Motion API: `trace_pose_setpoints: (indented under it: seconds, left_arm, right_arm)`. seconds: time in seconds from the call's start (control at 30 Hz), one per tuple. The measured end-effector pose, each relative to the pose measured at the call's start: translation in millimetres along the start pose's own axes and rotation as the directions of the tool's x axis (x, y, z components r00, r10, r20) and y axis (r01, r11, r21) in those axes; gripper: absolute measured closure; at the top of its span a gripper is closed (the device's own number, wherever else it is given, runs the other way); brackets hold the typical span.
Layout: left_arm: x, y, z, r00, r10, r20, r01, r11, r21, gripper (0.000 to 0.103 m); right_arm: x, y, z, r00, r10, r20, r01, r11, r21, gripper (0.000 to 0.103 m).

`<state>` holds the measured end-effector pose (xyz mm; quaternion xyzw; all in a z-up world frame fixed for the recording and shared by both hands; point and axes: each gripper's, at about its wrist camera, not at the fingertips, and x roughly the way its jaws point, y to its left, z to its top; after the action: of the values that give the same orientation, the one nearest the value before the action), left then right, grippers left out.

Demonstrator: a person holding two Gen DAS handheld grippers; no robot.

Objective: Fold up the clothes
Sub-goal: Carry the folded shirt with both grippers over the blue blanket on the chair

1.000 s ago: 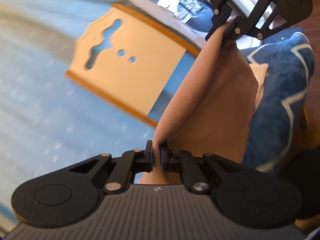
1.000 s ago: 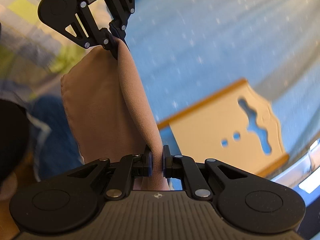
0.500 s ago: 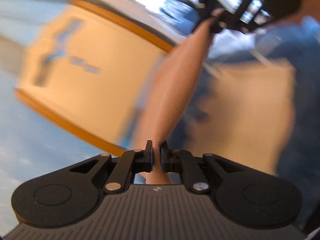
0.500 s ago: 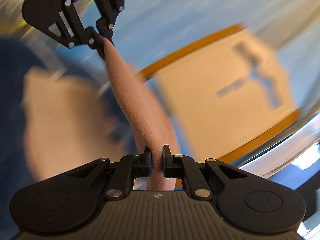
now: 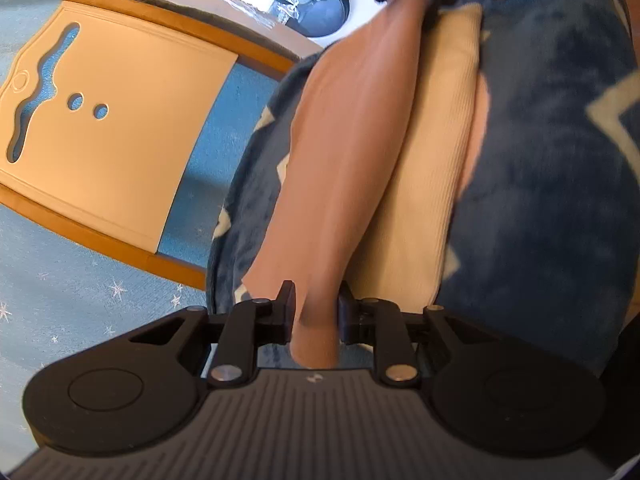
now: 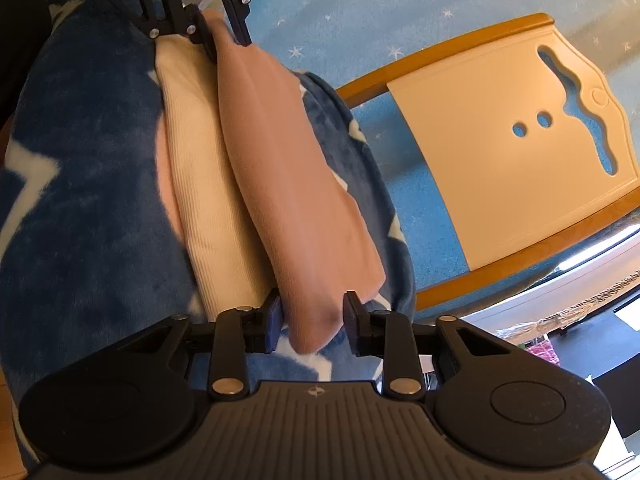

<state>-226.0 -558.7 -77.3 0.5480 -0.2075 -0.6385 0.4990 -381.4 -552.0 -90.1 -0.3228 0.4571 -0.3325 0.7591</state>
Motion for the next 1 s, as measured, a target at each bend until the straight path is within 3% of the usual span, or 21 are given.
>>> trace_pose_setpoints:
  seconds: [0.03,0.13,0.27,0.43,0.53,0.67,0.8,0.9,1.0]
  left_arm:
    - [3,0,1,1.000,-0.002,0.000,0.002,1.000,0.007,0.097]
    - [5,7,2,1.000,0.005,0.002,-0.005,1.000,0.010,0.098]
    - [-24,16,-2,0.998,0.059,0.036,-0.059,0.998,-0.002,0.098]
    - [-26,-19,-15,1.000,-0.014,-0.001,0.014,0.999,0.037,0.097]
    - [-26,-26,-16,1.000,-0.003,-0.002,0.003,0.999,0.038,0.097]
    - [-33,-21,-20,1.000,0.008,0.008,-0.008,1.000,0.018,0.094]
    - [-39,-28,-24,1.000,0.028,0.015,-0.028,0.999,0.021,0.094]
    - [-34,-27,-24,1.000,0.024,0.012,-0.025,1.000,0.017,0.096]
    - [-32,-25,-25,0.998,0.067,0.017,-0.067,0.997,0.025,0.097]
  right_arm:
    - [3,-2,2,1.000,0.000,-0.002,0.000,1.000,0.003,0.094]
    - [6,-9,9,1.000,-0.019,0.000,0.019,1.000,0.014,0.096]
    - [-20,-24,15,0.997,-0.061,0.045,0.059,0.997,0.054,0.096]
    - [-18,11,4,1.000,0.012,0.002,-0.012,0.999,-0.032,0.096]
    - [-18,20,1,1.000,0.016,-0.017,-0.017,0.999,-0.052,0.096]
    - [-27,17,-2,1.000,-0.002,-0.022,0.001,0.999,-0.043,0.087]
    - [-31,23,-4,1.000,-0.004,-0.022,0.003,0.999,-0.047,0.088]
    - [-29,21,-3,1.000,0.008,-0.031,-0.008,1.000,-0.013,0.096]
    - [-29,15,0,1.000,-0.017,-0.015,0.017,1.000,0.018,0.096]
